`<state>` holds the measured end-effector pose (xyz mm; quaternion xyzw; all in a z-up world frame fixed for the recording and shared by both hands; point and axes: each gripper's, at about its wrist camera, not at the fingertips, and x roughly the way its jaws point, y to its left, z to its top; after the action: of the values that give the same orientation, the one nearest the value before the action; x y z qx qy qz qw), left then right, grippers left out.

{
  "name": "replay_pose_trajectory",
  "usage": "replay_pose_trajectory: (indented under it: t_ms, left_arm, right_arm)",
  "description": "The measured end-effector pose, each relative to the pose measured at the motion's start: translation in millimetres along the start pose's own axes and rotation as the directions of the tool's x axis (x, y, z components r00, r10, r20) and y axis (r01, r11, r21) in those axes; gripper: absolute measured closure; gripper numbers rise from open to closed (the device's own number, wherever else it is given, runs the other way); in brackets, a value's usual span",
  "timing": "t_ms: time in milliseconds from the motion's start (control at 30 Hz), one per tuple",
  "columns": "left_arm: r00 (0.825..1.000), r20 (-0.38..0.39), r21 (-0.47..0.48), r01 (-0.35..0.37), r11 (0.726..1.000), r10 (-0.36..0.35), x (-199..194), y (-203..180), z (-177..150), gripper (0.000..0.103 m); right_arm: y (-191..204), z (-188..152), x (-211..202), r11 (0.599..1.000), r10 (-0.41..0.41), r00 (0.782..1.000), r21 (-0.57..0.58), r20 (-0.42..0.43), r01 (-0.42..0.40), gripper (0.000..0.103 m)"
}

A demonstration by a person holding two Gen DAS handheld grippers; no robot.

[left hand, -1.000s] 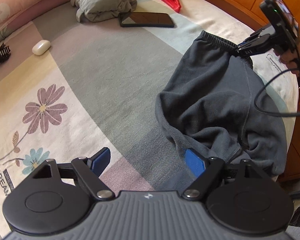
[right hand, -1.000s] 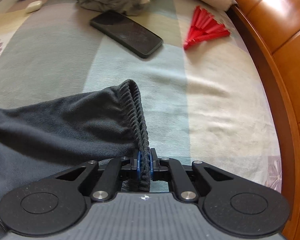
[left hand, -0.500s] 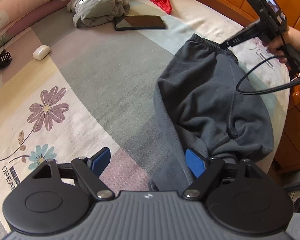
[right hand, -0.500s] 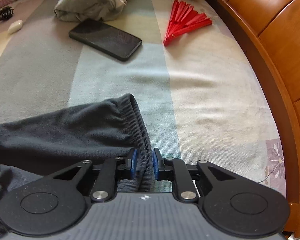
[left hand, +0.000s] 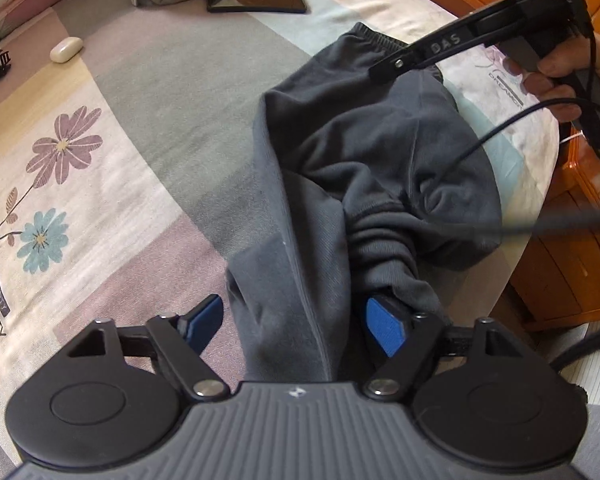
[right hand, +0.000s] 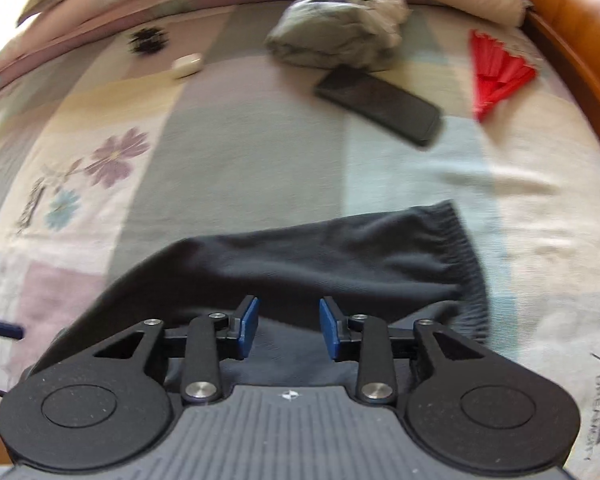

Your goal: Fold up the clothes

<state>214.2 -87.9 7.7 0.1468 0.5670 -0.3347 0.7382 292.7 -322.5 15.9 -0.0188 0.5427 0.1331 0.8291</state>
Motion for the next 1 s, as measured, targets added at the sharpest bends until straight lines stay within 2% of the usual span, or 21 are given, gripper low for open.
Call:
replay_pose_trajectory:
  t_ms: [133,233,300,367,433,500,700,933,1000]
  left_arm:
    - [1.0,0.006,0.01,0.002,1.0,-0.002,0,-8,-5,0.049]
    - [1.0,0.0,0.003,0.006,1.0,-0.006,1,-11,-6,0.061]
    - [1.0,-0.005,0.002,0.022,1.0,-0.022,3,-12,-7,0.076]
    - [0.999,-0.003,0.004,0.036,0.999,-0.036,6,-13,-6,0.085]
    - [0.999,-0.007,0.016,0.045,0.999,-0.045,9,-15,-5,0.088]
    - [0.999,-0.008,0.024,0.037,0.999,-0.037,12,-14,-3,0.099]
    - [1.0,0.017,0.031,-0.002,1.0,0.002,5,-2,7,0.101]
    - [0.993,0.038,0.047,-0.113,0.992,0.112,3,35,26,0.101]
    - [0.992,0.039,0.039,-0.123,0.992,0.122,6,45,33,0.102]
  right_arm:
    - [22,-15,7,0.997,0.045,0.998,-0.055,-0.039,-0.047,0.064]
    - [27,-22,9,0.996,0.068,0.996,-0.046,-0.06,-0.071,0.064]
    - [26,-26,9,0.996,0.081,0.994,-0.031,-0.071,-0.083,0.064]
    - [25,-28,10,0.996,0.088,0.993,-0.02,-0.073,-0.09,0.064]
    - [24,-30,10,0.996,0.092,0.993,-0.015,-0.075,-0.093,0.064]
    - [23,-30,9,0.996,0.089,0.993,-0.01,-0.074,-0.09,0.063]
    - [15,-33,7,0.996,0.089,0.994,0.019,-0.066,-0.088,0.063]
    - [8,-35,8,0.992,0.11,0.992,0.064,-0.067,-0.106,0.062]
    - [9,-34,10,0.989,0.133,0.989,0.071,-0.068,-0.128,0.06]
